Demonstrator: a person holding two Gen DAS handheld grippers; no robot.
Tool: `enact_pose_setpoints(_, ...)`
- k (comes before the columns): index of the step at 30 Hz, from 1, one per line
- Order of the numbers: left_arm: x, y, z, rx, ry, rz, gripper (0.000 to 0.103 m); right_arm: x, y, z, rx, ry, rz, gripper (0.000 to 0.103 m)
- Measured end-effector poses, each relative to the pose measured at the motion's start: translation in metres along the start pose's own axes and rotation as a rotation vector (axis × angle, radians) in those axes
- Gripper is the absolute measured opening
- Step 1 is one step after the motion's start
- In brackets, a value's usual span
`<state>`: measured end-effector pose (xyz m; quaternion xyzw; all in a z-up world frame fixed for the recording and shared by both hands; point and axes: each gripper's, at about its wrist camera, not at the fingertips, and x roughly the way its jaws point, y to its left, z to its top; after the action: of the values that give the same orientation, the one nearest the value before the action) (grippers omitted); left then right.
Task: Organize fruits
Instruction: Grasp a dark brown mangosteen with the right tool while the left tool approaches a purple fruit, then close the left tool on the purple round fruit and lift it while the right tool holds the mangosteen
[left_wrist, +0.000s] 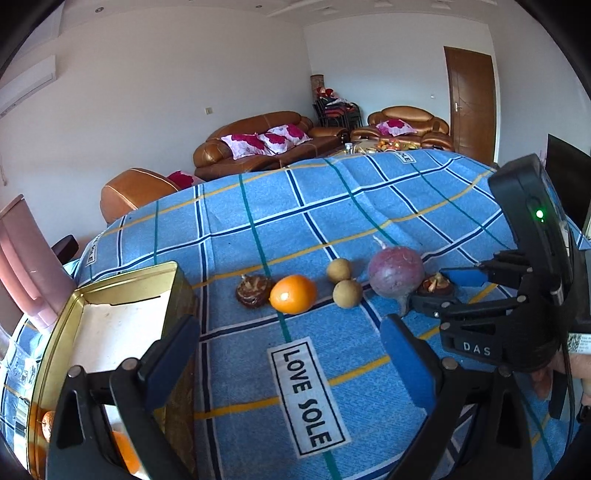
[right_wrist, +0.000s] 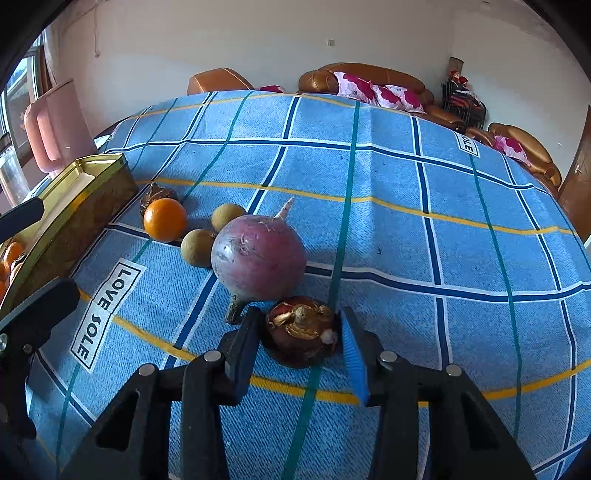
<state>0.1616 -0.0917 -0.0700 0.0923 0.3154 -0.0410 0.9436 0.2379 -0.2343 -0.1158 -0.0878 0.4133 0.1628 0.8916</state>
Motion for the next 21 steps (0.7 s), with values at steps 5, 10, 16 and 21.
enact_pose_setpoints(5, 0.013, -0.014, 0.010, -0.010, 0.004, -0.042, 0.100, -0.012, -0.013, -0.002, 0.068, -0.059, -0.050, 0.044)
enact_pose_setpoints(10, 0.033, -0.040, 0.021, 0.012, 0.018, -0.074, 0.099, -0.024, -0.036, -0.005, 0.162, -0.103, -0.122, 0.044)
enact_pose_setpoints(16, 0.059, -0.071, 0.037, 0.040, 0.048, -0.116, 0.090, -0.035, -0.066, -0.011, 0.248, -0.143, -0.160, 0.044)
enact_pose_setpoints(21, 0.072, -0.080, 0.046, 0.044, 0.066, -0.138, 0.082, -0.039, -0.079, -0.015, 0.309, -0.156, -0.151, 0.044)
